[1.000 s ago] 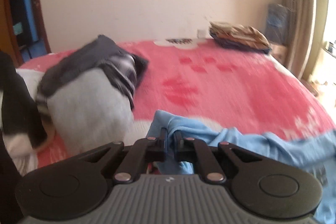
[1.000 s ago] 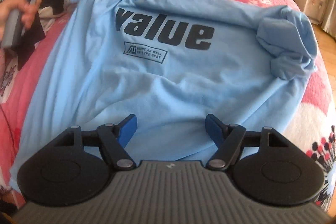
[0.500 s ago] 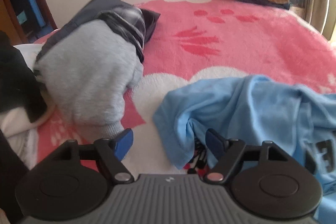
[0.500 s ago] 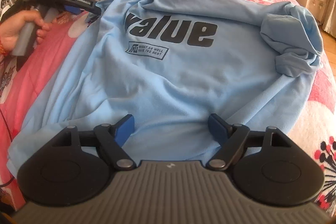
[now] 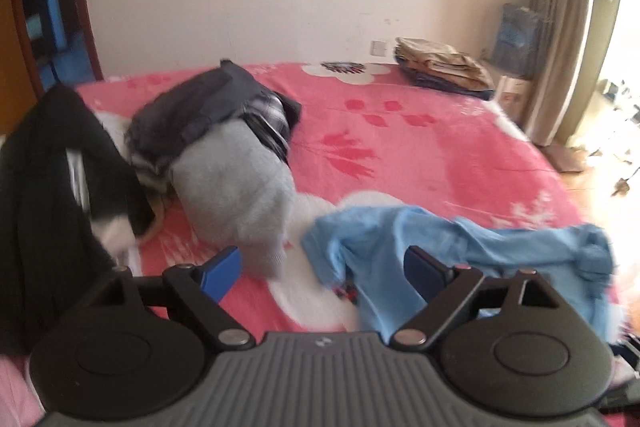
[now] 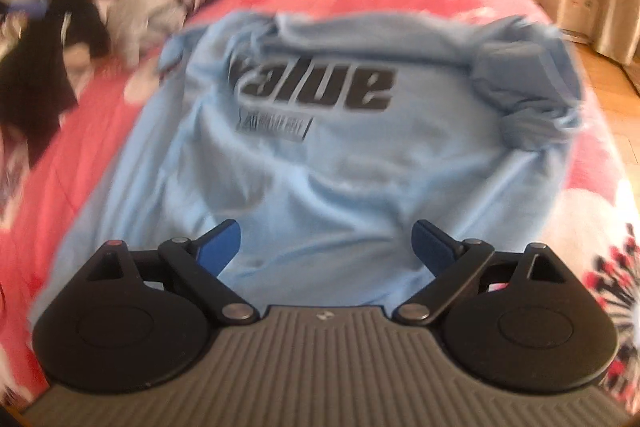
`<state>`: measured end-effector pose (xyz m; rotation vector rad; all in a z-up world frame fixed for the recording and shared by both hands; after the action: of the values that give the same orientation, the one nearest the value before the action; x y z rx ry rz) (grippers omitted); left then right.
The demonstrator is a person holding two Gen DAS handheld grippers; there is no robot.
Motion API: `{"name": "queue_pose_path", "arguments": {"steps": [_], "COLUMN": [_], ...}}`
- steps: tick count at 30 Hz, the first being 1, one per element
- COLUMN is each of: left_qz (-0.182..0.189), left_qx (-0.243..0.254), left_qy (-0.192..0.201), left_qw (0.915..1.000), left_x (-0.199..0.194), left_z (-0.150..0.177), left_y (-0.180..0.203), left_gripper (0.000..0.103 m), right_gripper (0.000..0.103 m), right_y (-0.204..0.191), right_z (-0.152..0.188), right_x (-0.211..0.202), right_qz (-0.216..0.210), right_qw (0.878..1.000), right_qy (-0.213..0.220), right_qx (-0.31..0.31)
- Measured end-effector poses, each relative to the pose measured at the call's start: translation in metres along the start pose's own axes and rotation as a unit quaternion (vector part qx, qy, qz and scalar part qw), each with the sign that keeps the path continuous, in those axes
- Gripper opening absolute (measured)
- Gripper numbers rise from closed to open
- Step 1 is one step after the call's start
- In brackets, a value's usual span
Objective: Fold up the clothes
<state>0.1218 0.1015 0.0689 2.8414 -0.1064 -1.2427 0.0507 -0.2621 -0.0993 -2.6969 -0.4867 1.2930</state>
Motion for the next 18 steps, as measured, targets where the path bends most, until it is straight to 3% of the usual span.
{"name": "queue_pose_path", "arguments": {"steps": [4, 6, 9, 11, 13, 14, 18], "left_qz": [0.048, 0.067, 0.090, 0.089, 0.079, 0.074, 0.063], "left_qx": [-0.016, -0.023, -0.033, -0.024, -0.002, 0.007, 0.016], "left_qy": [-0.075, -0.116, -0.167, -0.179, -0.169, -0.165, -0.162], "left_qw": [0.9959, 0.9907, 0.9813, 0.9795, 0.9824, 0.9835, 0.9846], "left_x": [-0.005, 0.001, 0.011, 0.015, 0.013, 0.012, 0.015], "left_z": [0.056, 0.090, 0.142, 0.170, 0.191, 0.199, 0.223], "left_y": [0.006, 0.011, 0.020, 0.025, 0.032, 0.034, 0.036], "left_gripper": [0.088, 0.082, 0.067, 0.056, 0.055, 0.052, 0.037], "right_gripper": [0.092, 0.092, 0.081, 0.072, 0.054, 0.052, 0.034], "right_y": [0.012, 0.017, 0.023, 0.027, 0.031, 0.032, 0.028], "right_z": [0.003, 0.020, 0.045, 0.062, 0.078, 0.086, 0.091], "right_x": [-0.041, -0.047, -0.056, -0.061, -0.067, -0.070, -0.079], "right_qz": [-0.011, -0.018, -0.028, -0.035, -0.042, -0.045, -0.038], "right_qw": [0.998, 0.995, 0.987, 0.980, 0.970, 0.965, 0.968], "right_qy": [0.022, 0.006, -0.019, -0.035, -0.051, -0.059, -0.060], "right_qx": [0.059, 0.098, 0.156, 0.194, 0.232, 0.250, 0.239]}}
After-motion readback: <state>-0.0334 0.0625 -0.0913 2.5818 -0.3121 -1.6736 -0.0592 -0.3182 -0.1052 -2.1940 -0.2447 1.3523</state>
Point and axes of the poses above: each gripper's, at about its wrist camera, not at the fingertips, and x roughly the way its jaws point, y to its right, z to its underside, the point moved 3 cm from there along x, roughly the way its jaws point
